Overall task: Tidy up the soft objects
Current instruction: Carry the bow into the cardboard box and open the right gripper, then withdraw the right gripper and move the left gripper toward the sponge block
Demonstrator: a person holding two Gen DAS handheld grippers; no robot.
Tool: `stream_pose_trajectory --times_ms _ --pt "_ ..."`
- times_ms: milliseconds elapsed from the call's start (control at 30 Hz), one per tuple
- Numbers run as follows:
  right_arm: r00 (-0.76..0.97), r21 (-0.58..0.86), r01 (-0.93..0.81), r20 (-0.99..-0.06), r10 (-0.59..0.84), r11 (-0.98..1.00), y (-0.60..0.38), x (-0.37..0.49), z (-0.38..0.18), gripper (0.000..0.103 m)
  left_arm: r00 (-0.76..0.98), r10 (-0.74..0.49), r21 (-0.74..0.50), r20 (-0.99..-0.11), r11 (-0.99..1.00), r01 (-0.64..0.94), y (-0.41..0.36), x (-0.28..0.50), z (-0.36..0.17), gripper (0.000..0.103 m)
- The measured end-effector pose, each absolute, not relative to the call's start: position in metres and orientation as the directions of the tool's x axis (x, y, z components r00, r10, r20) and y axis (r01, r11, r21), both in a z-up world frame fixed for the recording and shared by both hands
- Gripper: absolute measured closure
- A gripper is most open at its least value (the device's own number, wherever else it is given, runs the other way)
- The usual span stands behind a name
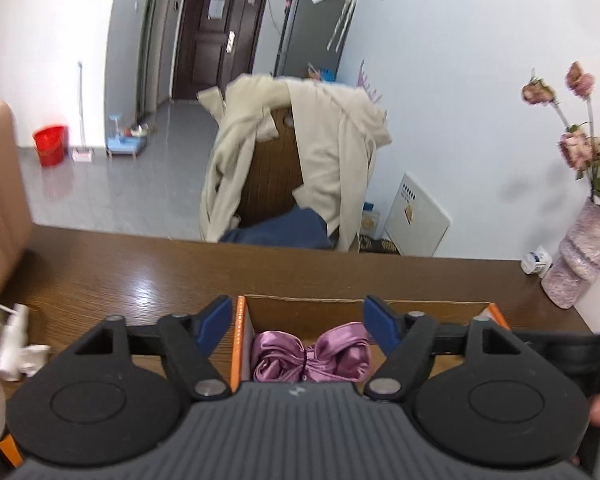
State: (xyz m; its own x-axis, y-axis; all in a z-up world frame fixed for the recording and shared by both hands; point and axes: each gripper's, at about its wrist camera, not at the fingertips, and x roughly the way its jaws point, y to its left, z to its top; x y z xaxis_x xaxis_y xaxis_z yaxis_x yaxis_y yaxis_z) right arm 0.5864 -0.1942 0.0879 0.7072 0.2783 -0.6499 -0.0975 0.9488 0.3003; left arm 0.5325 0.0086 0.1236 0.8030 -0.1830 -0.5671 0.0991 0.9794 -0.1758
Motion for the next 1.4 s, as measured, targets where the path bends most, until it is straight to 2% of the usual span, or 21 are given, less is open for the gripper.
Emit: stream_pose_trajectory --times_ms 67,233,367,467,533,867,967,1133,1233,1300,1400 --pt "0.736 0.297 -0.118 -0.615 0.285 0.948 -0.208 0.559 0.115 0.042 0.820 -0.166 -0.147 -0.548 0.984 0.101 0.007 0.504 0.142 0.021" --pt "0.817 0.221 -0.192 -0.504 0.280 0.956 -0.243 0.478 0.173 0.025 0.874 -0.131 -0.062 -0.468 0.991 0.115 0.000 0.426 0.179 0.014" --pt "0.864 0.123 -0.206 -0.443 0.239 0.971 -0.264 0.412 0.200 0.022 0.909 -0.102 -0.019 -0.403 0.994 0.103 -0.007 0.366 0.192 0.010" --pt "0.893 0.106 -0.203 -0.387 0.228 0.974 -0.280 0.362 0.209 0.018 0.947 -0.069 -0.001 -0.312 0.997 0.073 -0.012 0.315 0.191 0.005" --pt "0.912 0.092 -0.196 -0.347 0.216 0.976 -0.289 0.328 0.208 0.017 0.968 -0.041 0.022 -0.249 0.999 0.048 -0.014 0.280 0.182 0.005" --pt "0.973 -0.079 -0.184 -0.157 0.170 0.980 -0.298 0.160 0.151 0.009 0.994 0.012 0.001 -0.106 1.000 -0.012 -0.011 0.122 0.120 0.002" --pt "0.979 -0.100 -0.186 -0.100 0.176 0.977 -0.294 0.111 0.126 0.000 0.995 0.015 0.009 -0.101 1.000 -0.014 -0.011 0.081 0.092 0.000" --pt "0.975 -0.135 -0.198 -0.127 0.182 0.971 -0.270 0.055 0.073 0.000 0.997 0.021 0.007 -0.077 1.000 -0.020 -0.012 0.026 0.053 0.000" --pt "0.973 -0.105 -0.183 -0.159 0.165 0.977 -0.254 0.031 0.044 0.000 0.995 -0.037 0.018 -0.097 0.999 0.038 -0.018 0.017 0.040 0.000" --pt "0.957 -0.067 -0.232 -0.195 0.215 0.970 -0.248 0.023 0.030 0.000 0.993 -0.051 0.033 -0.105 0.998 0.055 -0.023 0.019 0.039 0.000" --pt "0.951 -0.123 -0.250 -0.218 0.220 0.960 -0.240 0.020 0.021 0.000 0.993 -0.065 0.022 -0.096 0.997 0.067 -0.022 0.018 0.040 0.000"
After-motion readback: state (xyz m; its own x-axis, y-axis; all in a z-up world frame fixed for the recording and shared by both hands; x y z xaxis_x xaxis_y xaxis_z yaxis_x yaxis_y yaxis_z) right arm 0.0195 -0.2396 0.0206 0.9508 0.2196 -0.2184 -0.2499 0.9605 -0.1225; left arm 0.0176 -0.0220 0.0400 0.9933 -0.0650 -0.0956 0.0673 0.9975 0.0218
